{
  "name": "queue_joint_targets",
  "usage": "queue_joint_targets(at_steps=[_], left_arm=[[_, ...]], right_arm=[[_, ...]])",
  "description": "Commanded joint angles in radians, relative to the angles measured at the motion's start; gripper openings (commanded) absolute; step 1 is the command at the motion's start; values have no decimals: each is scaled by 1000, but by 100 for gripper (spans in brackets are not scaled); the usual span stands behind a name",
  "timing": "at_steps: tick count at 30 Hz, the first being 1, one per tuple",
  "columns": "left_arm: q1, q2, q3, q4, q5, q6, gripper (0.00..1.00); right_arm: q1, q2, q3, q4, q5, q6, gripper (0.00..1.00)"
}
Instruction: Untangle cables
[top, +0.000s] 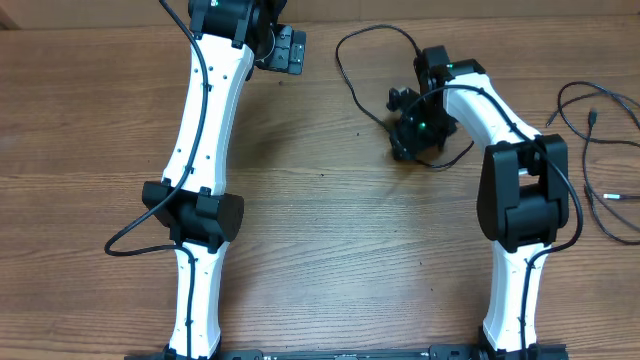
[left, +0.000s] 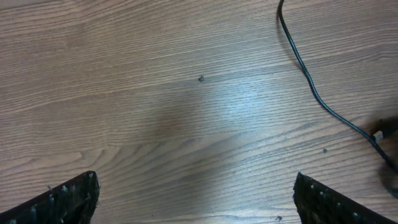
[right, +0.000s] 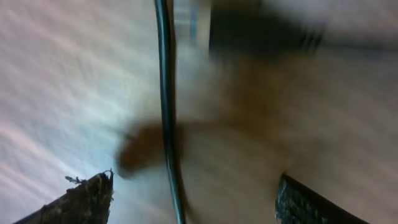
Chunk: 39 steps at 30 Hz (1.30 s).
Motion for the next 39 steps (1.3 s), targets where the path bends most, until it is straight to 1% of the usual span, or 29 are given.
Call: queue_joint_targets(at_steps=[1, 4, 6, 8, 10, 11, 12, 13, 19, 22, 25, 28, 31, 32, 35, 39], left_arm=[[-11, -1, 6, 2, 8, -11, 100], [-11, -1, 6, 2, 8, -11, 100], [-11, -1, 6, 2, 8, -11, 100], [-11, -1, 6, 2, 8, -11, 100], [-11, -1, 6, 2, 8, -11, 100], [-11, -1, 6, 2, 8, -11, 100], [-11, -1, 6, 2, 8, -11, 100], [-11, -1, 6, 2, 8, -11, 100], [-11, -1, 6, 2, 8, -11, 100], [-11, -1, 6, 2, 8, -11, 100], [-11, -1, 6, 2, 8, -11, 100], [-11, -1, 6, 2, 8, -11, 100], [-11, -1, 6, 1, 8, -11, 99], [-11, -1, 6, 1, 8, -11, 100], [-11, -1, 6, 2, 8, -11, 100], [-11, -1, 6, 2, 8, -11, 100]], right_arm=[[-11, 34, -67, -55, 45, 8, 82], [-10, 34, -82, -91, 45, 8, 82], [-10, 34, -93, -95, 44, 11, 76], [-10, 34, -102, -100, 39, 11, 62], [-10, 34, -112, -99, 36, 11, 39], [-10, 34, -117, -97, 36, 11, 22], [-10, 34, -122, -94, 37, 11, 8], [-10, 34, -128, -91, 36, 11, 4], [-16, 32, -95, -97, 29, 11, 4], [-31, 26, -26, -134, 29, 11, 4], [-55, 8, 92, -189, 29, 14, 4], [-84, -14, 244, -239, 29, 51, 4], [-129, -36, 439, -258, 29, 129, 4], [-166, -43, 560, -258, 29, 184, 4], [-247, -47, 758, -257, 29, 280, 4], [-372, -47, 944, -253, 29, 354, 4]])
